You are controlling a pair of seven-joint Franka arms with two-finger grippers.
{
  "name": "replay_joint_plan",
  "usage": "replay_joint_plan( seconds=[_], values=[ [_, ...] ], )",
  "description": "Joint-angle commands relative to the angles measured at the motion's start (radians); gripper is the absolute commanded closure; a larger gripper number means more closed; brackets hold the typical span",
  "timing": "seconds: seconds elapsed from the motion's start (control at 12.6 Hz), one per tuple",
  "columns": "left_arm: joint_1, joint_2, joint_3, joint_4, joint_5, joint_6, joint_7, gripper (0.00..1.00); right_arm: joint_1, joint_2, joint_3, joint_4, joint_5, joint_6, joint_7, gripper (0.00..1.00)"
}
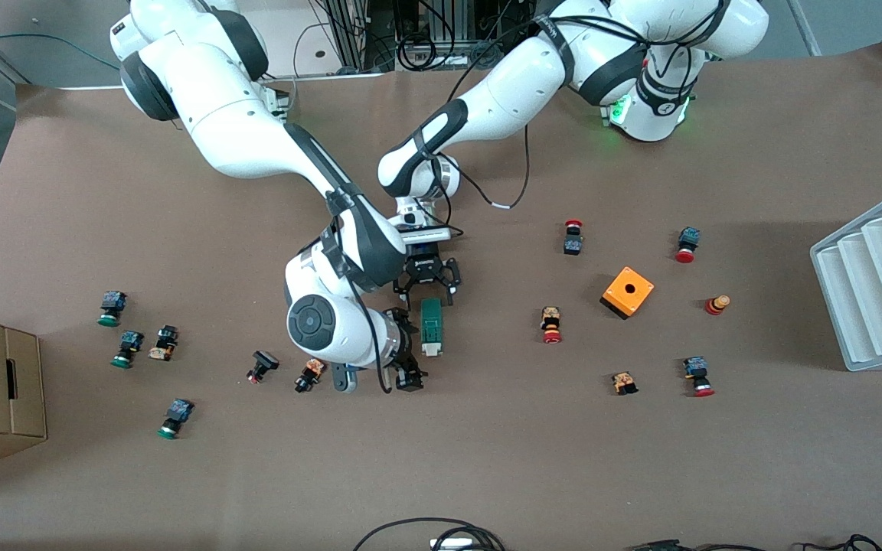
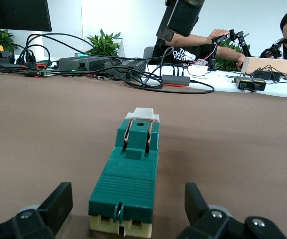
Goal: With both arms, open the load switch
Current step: 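Position the right gripper around the white lever of the switch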
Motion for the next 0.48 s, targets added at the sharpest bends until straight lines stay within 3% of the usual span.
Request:
replay_joint_plan(
  seconds=[0.0,0.4],
  values=[
    [-0.007,0.011,0.001,0.014,-0.014,-0.019,-0.013,0.02,-0.016,0.023,0.003,0.034,0.038,-0.037,0.010,0.07],
    [-0.004,0.014,0.001,0.014,-0.005,-0.017,-0.014,0.12,-0.016,0.023,-0.002,0.031,0.059,-0.037,-0.004,0.00]
  ],
)
